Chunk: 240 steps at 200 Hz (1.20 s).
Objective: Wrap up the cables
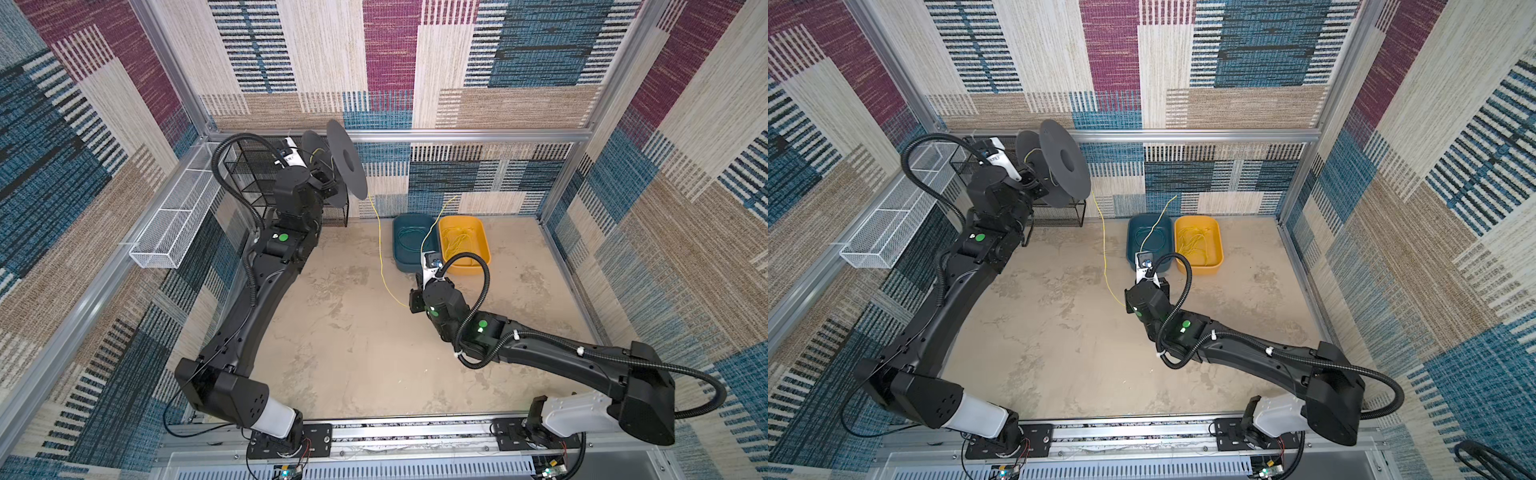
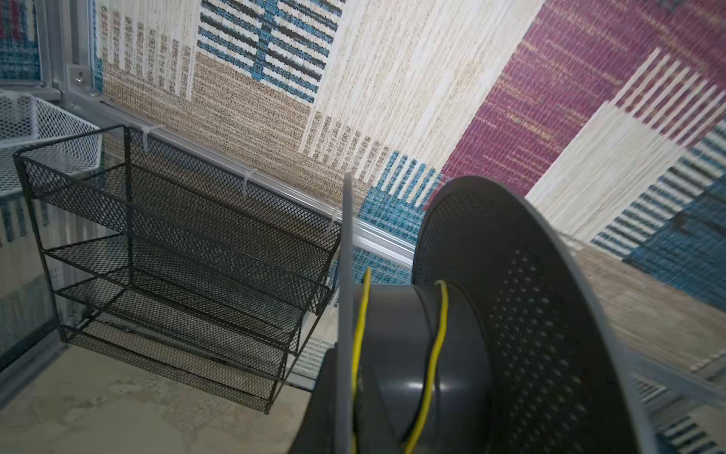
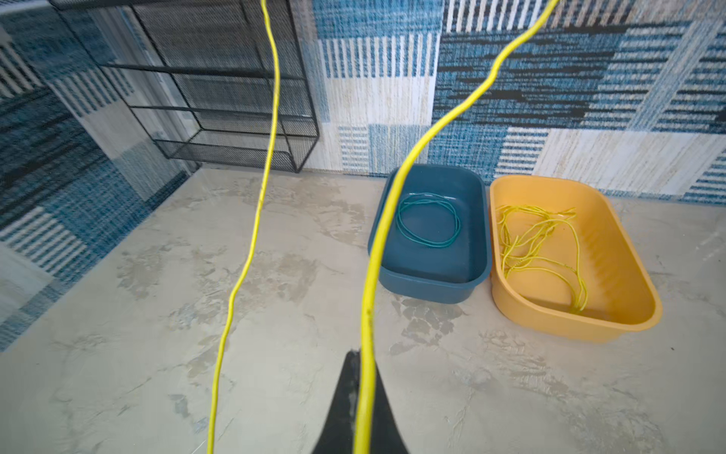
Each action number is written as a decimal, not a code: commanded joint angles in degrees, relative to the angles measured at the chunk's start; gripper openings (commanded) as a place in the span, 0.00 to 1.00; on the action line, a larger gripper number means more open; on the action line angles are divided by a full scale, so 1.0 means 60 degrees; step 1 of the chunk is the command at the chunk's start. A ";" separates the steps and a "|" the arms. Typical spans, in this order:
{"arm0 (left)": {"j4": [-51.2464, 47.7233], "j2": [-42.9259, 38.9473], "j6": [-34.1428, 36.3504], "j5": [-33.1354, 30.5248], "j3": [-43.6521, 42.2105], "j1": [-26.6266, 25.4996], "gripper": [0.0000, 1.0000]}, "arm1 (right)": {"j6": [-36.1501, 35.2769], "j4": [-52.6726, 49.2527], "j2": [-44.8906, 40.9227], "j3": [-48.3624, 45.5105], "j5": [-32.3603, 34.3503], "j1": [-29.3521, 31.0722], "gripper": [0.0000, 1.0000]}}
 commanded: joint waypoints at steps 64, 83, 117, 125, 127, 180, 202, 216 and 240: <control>0.0547 0.1494 0.2485 -0.1833 0.0221 -0.0827 0.00 | -0.0507 -0.0905 -0.1610 0.1316 -0.0527 0.0175 0.00; 0.0821 0.1660 0.2756 -0.1816 0.0082 -0.1032 0.00 | -0.0643 -0.0919 -0.1746 0.1563 -0.0608 0.0173 0.00; 0.0821 0.1948 0.2993 -0.1389 -0.0004 -0.1371 0.00 | -0.0950 -0.0768 -0.1790 0.2208 -0.0728 0.0174 0.00; 0.0833 0.1997 0.3068 -0.1277 -0.0053 -0.1452 0.00 | -0.1056 -0.0706 -0.1756 0.2362 -0.0760 0.0173 0.00; 0.0843 0.2007 0.3080 -0.1248 -0.0069 -0.1483 0.00 | -0.1084 -0.0690 -0.1737 0.2414 -0.0766 0.0179 0.00; 0.0992 0.2285 0.3305 -0.0851 -0.0757 -0.1908 0.00 | -0.1489 -0.0523 -0.1132 0.3966 -0.1358 -0.0558 0.00; 0.1156 0.2277 0.3452 -0.0806 -0.1188 -0.2078 0.00 | -0.1568 -0.0567 -0.0687 0.4782 -0.1767 -0.1078 0.00; 0.1263 0.2208 0.3511 -0.0771 -0.1497 -0.2149 0.00 | -0.1656 -0.0609 -0.0366 0.5362 -0.1948 -0.1305 0.00; 0.1357 0.2052 0.3584 -0.0591 -0.2055 -0.2243 0.00 | -0.1911 -0.0739 0.0264 0.6519 -0.2084 -0.1596 0.00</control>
